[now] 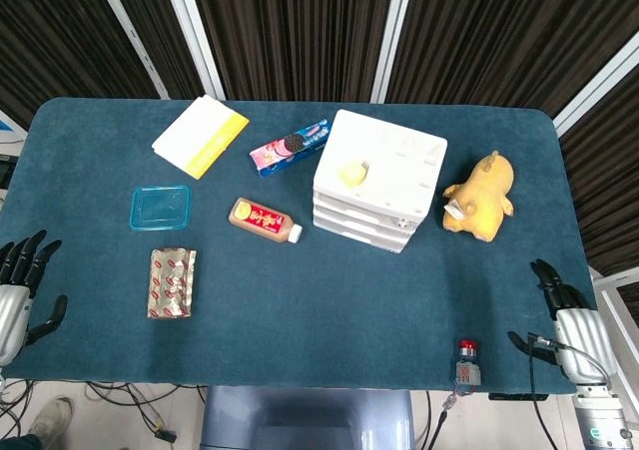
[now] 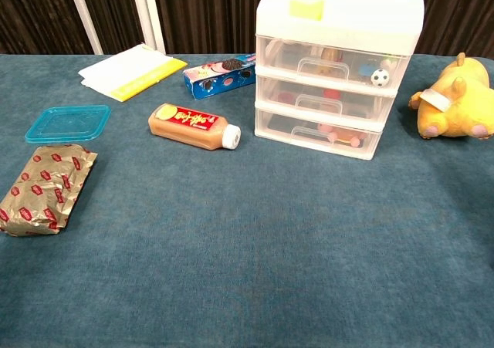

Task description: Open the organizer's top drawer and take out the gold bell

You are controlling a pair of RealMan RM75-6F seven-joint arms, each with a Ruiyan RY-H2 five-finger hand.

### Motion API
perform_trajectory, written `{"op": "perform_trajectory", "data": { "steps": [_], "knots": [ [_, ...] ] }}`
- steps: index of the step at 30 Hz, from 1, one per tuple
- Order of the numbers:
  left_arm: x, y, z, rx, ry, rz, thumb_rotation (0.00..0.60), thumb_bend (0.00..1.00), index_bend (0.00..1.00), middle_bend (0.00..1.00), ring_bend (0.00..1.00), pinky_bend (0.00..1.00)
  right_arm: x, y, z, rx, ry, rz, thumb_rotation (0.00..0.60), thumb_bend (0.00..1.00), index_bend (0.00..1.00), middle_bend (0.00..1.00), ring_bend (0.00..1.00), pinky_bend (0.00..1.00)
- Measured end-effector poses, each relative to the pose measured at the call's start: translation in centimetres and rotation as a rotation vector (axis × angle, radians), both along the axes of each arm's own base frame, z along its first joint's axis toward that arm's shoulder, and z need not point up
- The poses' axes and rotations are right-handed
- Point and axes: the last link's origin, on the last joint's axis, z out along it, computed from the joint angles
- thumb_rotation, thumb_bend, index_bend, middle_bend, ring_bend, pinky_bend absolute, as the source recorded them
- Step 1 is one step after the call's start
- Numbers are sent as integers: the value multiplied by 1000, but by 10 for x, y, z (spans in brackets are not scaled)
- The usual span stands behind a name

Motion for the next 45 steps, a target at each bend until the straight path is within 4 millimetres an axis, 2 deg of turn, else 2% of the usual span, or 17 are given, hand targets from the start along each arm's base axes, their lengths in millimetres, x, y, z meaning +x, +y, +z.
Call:
{"op": "perform_trajectory", "data": {
  "steps": [4,6,11,14,19,27,36,42,45],
  "knots": [
    [-2,1,0,-3,1,10,600,423,73,0,0,0,13,-11,-9,118,-132,24,600,301,37,281,489,612],
    [-2,1,0,-2,0,11,600,423,73,0,0,0,20,-20,-16,189,-191,31,600,311,27,349,560,679],
    [-2,1,0,2,-1,12,600,423,73,0,0,0,39,-41,-33,343,-326,28,600,351,11,612,784,863],
    [-4,2,1,4,-1,19,600,423,73,0,0,0,50,-52,-42,402,-430,21,600,363,8,714,874,926],
    [-6,2,1,3,-1,26,600,423,72,0,0,0,75,-76,-65,506,-592,13,600,381,0,793,924,966],
    [-8,3,1,4,2,39,600,423,71,0,0,0,108,-108,-102,587,-665,-7,600,393,0,807,930,972],
    [-10,5,2,8,2,43,600,423,71,0,0,0,133,-127,-135,562,-764,-16,600,464,0,820,936,975],
    [-13,7,3,9,1,52,600,423,71,0,0,0,143,-141,-149,535,-776,-7,600,483,0,826,936,978],
    [-14,7,5,16,-2,54,600,424,71,0,0,0,148,-148,-154,530,-779,0,600,527,0,828,936,979]
  ]
}}
